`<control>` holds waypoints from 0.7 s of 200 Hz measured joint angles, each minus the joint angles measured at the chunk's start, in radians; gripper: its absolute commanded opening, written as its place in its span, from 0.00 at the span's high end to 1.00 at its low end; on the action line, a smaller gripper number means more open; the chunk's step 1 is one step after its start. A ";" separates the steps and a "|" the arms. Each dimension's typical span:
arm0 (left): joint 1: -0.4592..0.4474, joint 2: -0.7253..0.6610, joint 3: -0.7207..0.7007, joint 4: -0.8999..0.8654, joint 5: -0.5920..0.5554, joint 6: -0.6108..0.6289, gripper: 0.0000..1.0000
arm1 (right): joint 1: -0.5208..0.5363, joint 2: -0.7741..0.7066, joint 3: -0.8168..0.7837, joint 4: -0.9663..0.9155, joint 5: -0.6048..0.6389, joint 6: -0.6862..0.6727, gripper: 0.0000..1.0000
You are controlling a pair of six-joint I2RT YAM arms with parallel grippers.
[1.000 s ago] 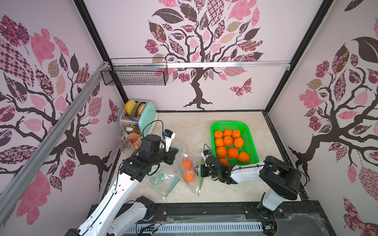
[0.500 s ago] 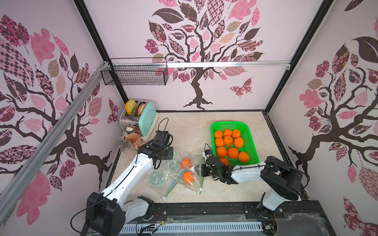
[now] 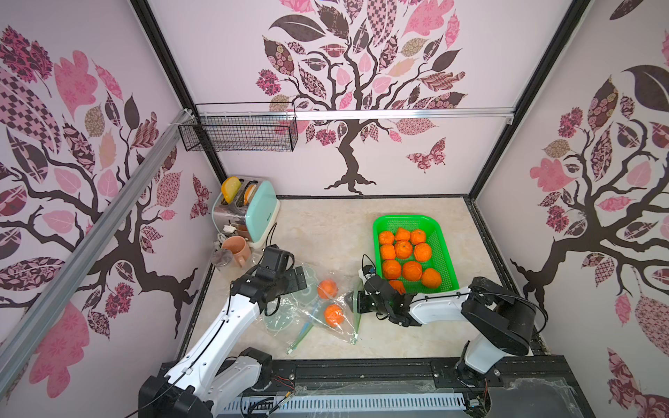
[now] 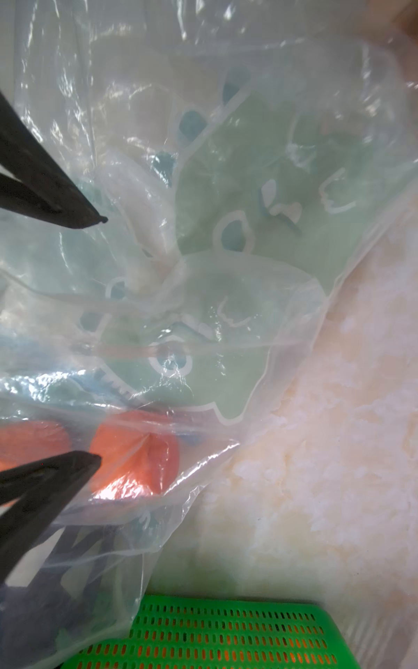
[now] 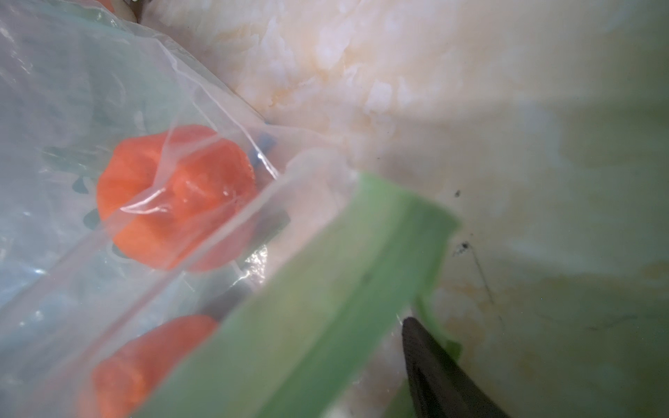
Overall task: Open the zip-top bag and take out the orange
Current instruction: Adjust the zipper food storage bag at the center of the board.
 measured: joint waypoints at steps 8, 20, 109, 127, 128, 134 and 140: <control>0.000 -0.005 -0.041 0.026 0.017 -0.019 0.02 | 0.000 0.000 0.000 0.000 -0.003 0.000 0.30; -0.001 -0.005 -0.099 0.070 0.060 -0.045 0.02 | 0.000 0.000 0.000 0.000 -0.006 0.000 0.30; -0.038 0.284 -0.160 0.325 0.199 -0.085 0.65 | 0.000 0.000 0.000 0.000 -0.016 0.000 0.31; -0.044 0.337 -0.153 0.342 0.202 -0.074 0.90 | 0.000 0.000 0.000 -0.001 -0.016 -0.001 0.31; -0.044 0.341 -0.150 0.340 0.202 -0.082 0.92 | 0.000 0.000 0.000 -0.001 -0.016 -0.002 0.31; -0.045 0.354 -0.142 0.337 0.195 -0.078 0.99 | 0.000 0.000 0.000 -0.001 -0.016 -0.004 0.31; -0.046 0.365 -0.131 0.333 0.188 -0.071 1.00 | 0.000 0.000 0.000 -0.002 -0.016 -0.005 0.31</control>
